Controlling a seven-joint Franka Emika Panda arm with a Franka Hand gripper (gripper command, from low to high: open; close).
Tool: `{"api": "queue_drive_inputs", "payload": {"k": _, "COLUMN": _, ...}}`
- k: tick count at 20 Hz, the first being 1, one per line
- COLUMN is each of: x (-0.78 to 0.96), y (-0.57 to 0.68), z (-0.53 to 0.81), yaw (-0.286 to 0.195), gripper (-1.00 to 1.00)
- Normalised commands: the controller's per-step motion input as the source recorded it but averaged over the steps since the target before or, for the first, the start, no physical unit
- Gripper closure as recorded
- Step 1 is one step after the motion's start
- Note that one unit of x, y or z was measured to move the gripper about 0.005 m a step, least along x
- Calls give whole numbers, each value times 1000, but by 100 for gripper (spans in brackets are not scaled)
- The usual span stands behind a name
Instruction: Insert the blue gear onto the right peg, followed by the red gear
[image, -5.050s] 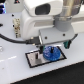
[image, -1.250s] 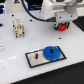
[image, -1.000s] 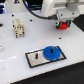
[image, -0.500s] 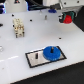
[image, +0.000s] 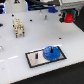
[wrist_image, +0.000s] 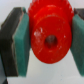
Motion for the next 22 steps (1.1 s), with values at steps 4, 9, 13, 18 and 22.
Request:
{"api": "queue_drive_inputs", "payload": {"k": 4, "x": 760, "y": -243, "z": 344, "yaw": 0, "gripper": 100}}
{"api": "queue_drive_inputs", "payload": {"k": 9, "x": 774, "y": -267, "z": 276, "yaw": 0, "gripper": 100}}
{"api": "queue_drive_inputs", "payload": {"k": 13, "x": 774, "y": -259, "z": 214, "yaw": 0, "gripper": 100}}
{"api": "queue_drive_inputs", "payload": {"k": 18, "x": 770, "y": -294, "z": 149, "yaw": 0, "gripper": 100}}
{"api": "queue_drive_inputs", "payload": {"k": 22, "x": 751, "y": -289, "z": 104, "yaw": 0, "gripper": 100}}
